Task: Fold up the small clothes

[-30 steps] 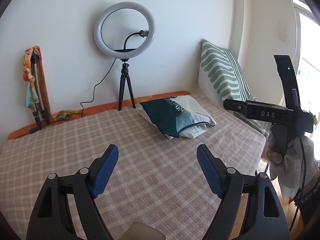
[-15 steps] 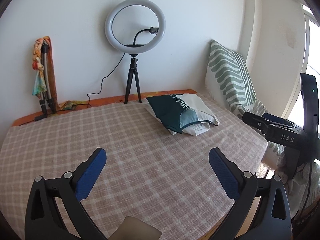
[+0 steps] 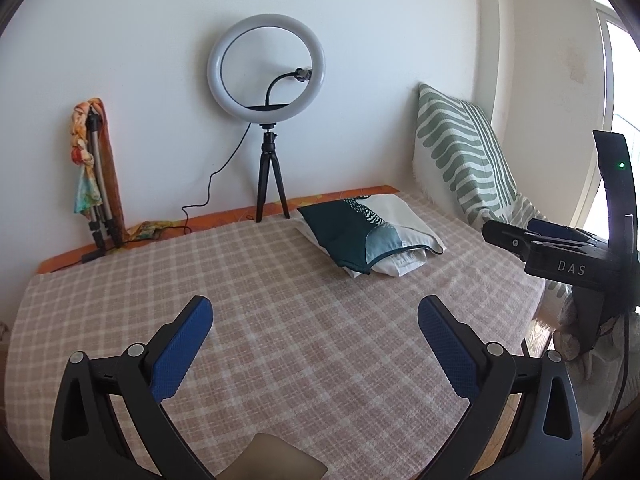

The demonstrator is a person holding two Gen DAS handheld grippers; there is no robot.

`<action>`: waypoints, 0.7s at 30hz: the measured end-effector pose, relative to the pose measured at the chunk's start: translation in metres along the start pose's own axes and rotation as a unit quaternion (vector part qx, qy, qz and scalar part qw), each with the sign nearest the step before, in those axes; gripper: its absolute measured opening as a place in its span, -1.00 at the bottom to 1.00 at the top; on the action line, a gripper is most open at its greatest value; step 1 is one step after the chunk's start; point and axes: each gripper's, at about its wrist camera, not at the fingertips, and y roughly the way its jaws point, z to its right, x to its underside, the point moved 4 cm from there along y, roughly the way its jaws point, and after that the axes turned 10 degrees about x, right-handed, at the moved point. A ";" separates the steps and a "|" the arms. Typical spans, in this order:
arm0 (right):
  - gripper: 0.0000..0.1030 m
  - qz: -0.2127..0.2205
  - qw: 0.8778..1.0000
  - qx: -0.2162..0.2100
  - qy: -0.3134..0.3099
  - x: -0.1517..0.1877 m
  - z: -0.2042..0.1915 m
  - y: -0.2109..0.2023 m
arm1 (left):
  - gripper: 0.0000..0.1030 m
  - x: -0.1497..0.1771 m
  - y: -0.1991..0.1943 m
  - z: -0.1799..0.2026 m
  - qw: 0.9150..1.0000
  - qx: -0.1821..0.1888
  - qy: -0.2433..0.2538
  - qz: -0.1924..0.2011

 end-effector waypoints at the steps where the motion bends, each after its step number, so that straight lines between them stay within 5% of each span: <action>1: 1.00 0.000 1.000 -0.002 0.001 0.000 0.000 0.000 | 0.98 0.000 0.000 0.000 1.000 0.000 0.000 -0.001; 21: 1.00 0.002 1.000 -0.004 0.004 0.000 -0.002 -0.006 | 0.99 -0.002 -0.004 0.002 1.000 -0.001 0.001 0.001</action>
